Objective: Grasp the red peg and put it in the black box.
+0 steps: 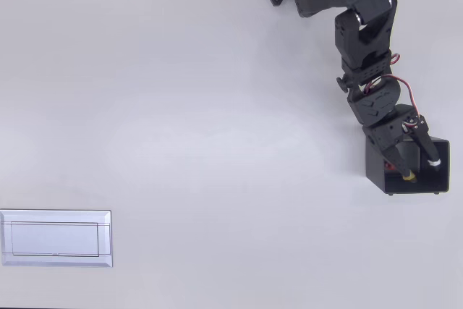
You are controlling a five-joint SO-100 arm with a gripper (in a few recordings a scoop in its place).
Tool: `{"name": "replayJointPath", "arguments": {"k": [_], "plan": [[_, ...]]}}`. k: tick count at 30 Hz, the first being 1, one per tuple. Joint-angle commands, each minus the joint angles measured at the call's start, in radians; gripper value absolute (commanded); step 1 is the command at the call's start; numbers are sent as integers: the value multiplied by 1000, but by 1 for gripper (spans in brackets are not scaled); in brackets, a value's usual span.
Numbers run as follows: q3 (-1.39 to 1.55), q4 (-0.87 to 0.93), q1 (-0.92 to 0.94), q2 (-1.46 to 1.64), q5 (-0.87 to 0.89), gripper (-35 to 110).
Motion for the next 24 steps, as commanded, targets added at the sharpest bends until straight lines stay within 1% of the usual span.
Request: {"name": "replayJointPath", "arguments": {"k": [1,7,14,17,19,24], "plan": [[32,-31,-6,-5,5,19],[-15,-20,8,-77,-6,18],[-141,133,26,-359,-58,2],[-225,196,38,-528,-91,0],[-270,273,54,-643,-100,0],[-344,549,144,-890,-146,0]]}}
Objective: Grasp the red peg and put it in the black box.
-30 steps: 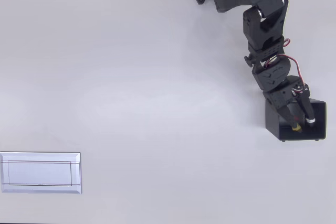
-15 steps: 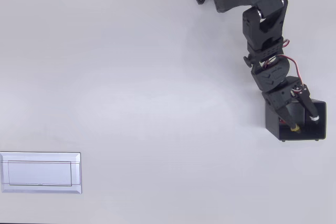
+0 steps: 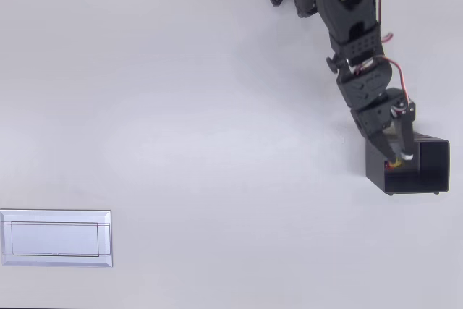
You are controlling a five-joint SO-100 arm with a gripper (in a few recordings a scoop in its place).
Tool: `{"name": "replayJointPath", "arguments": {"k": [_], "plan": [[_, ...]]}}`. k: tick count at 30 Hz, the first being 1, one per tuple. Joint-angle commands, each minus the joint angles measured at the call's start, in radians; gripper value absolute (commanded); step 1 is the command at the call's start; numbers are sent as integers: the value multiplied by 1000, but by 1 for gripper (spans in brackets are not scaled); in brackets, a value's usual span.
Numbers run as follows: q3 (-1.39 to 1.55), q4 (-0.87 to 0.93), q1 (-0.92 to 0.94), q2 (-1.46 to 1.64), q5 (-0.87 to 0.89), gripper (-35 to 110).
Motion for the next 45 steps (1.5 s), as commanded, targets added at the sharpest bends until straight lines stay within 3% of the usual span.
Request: {"name": "replayJointPath", "arguments": {"k": [1,19,26,31,45], "plan": [[-3,201,66,-249,-49,0],[-339,1117,388,-854,44,0],[-339,1557,410,-1080,8,0],[-339,1769,426,-1167,2,0],[-339,1925,425,-1167,-14,0]]}}
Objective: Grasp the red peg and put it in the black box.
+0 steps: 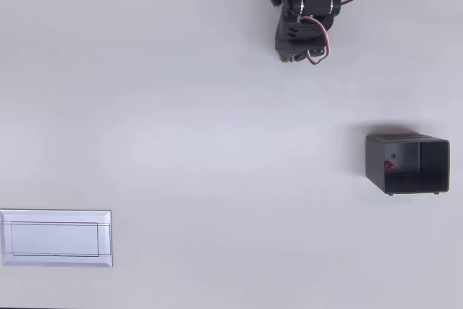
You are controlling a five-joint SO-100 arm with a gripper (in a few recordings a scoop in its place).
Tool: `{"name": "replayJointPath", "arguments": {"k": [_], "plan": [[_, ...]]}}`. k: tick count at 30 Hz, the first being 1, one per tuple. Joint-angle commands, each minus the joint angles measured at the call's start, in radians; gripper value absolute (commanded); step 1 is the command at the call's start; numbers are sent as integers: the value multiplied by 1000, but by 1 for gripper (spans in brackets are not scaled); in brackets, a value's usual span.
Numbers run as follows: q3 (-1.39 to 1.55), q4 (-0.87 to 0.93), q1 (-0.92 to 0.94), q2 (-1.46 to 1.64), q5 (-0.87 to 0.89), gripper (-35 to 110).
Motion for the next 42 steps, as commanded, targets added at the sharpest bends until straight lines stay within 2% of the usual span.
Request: {"name": "replayJointPath", "arguments": {"k": [1,42], "plan": [[9,32,-11,-40,-15,0],[9,34,-9,-40,0,0]]}}
